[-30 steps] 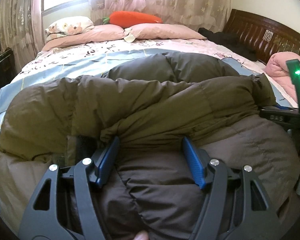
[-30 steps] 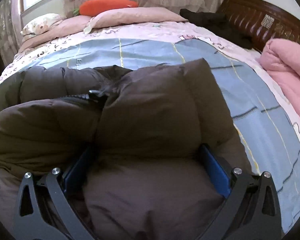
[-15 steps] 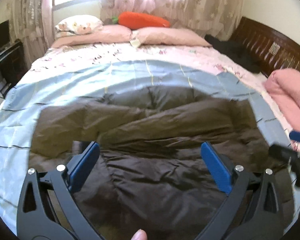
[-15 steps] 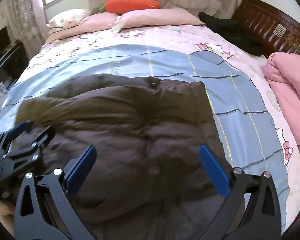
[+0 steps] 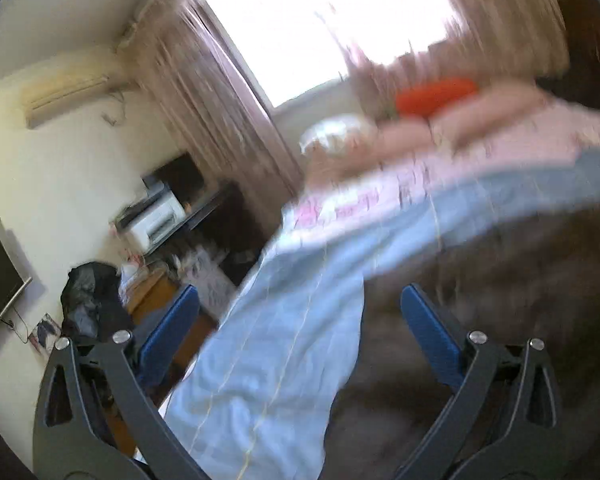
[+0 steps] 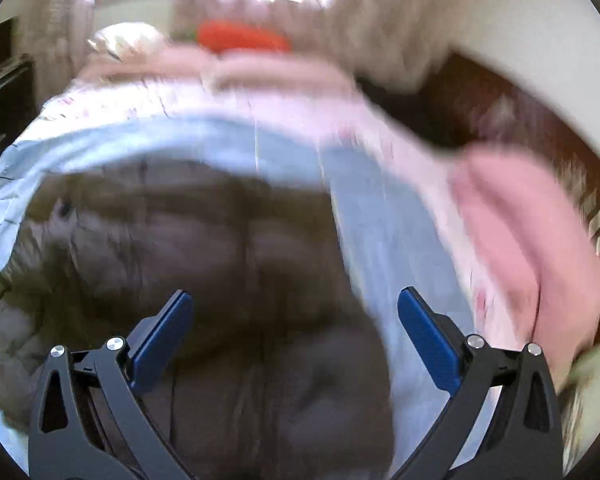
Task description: Fold large clothes
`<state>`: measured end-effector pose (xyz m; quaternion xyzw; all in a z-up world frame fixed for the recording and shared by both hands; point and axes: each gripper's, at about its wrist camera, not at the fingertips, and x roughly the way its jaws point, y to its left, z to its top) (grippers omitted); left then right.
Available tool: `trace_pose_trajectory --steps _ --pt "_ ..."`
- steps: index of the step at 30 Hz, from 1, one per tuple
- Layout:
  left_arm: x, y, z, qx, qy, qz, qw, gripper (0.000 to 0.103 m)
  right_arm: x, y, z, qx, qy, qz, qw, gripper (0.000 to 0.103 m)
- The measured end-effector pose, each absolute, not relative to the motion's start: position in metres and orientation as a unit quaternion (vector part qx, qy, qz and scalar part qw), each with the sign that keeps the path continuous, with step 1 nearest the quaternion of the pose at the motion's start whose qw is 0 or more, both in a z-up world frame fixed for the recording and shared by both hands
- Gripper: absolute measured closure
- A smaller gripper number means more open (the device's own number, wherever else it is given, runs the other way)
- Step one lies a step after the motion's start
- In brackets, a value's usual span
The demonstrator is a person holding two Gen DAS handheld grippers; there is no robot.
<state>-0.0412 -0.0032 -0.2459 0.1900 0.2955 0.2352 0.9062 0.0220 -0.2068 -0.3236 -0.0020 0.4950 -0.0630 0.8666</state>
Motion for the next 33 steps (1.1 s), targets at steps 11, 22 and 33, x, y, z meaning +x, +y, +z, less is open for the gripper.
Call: trace_pose_trajectory --steps 11,22,33 --pt "-0.165 0.109 -0.419 -0.339 0.57 0.073 0.744 0.002 -0.093 -0.332 -0.463 0.461 0.59 -0.115 0.653 0.003" --pt "-0.147 0.135 -0.501 -0.497 0.504 0.075 0.703 0.009 -0.097 -0.354 -0.534 0.605 0.498 -0.142 0.605 0.003" --pt "-0.1 0.094 -0.501 -0.45 0.448 0.165 0.755 0.025 -0.05 -0.325 -0.544 0.585 0.444 -0.167 0.657 0.042"
